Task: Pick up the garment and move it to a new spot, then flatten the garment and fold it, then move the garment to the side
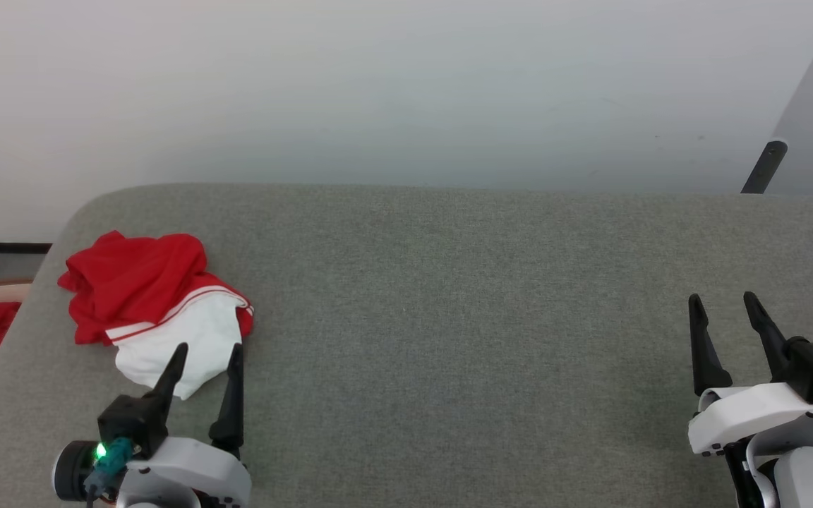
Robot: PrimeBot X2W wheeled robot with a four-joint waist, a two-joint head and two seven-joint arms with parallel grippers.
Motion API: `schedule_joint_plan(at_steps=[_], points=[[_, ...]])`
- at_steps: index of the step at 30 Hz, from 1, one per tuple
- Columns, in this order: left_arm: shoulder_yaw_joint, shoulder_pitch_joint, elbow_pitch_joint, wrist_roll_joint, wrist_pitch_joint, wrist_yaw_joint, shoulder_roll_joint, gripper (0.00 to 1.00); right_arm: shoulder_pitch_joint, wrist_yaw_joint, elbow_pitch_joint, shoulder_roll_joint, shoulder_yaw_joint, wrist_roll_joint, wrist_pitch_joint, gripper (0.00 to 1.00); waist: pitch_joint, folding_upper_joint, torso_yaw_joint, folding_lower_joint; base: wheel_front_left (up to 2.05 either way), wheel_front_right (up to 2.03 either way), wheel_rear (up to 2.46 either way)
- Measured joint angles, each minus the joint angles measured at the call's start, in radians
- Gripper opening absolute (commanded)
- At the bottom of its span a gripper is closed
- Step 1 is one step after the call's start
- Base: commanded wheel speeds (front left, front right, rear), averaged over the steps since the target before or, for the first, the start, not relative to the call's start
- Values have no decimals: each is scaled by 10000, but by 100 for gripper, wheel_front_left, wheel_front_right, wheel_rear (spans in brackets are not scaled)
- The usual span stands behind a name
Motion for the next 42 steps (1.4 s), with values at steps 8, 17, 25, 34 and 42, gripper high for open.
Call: schedule_joint_plan(at_steps=[8, 17, 25, 34, 42], points=[[150, -52, 274, -38, -46, -33, -23, 100, 26, 0, -50, 31, -232, -111, -44, 100, -14, 0, -5, 0, 0, 0, 0], [142, -69, 454, -165, -46, -35, -29, 100, 106, 0, -61, 92, -288, -59, -44, 100, -34, 0, -1, 0, 0, 0, 0], [67, -120, 487, -194, -46, -36, 2, 100, 105, 0, -63, 105, -232, -38, -44, 100, -52, 0, 49, 0, 0, 0, 0], [-4, -153, 499, -288, -46, -46, -17, 100, 279, 2, -69, 107, 40, 242, -46, 100, -62, 0, 516, 0, 0, 0, 0], [92, -40, 491, -326, -46, -46, -176, 100, 286, 2, -104, 48, 349, 359, -46, 100, -59, 0, 1540, 0, 0, 0, 0]])
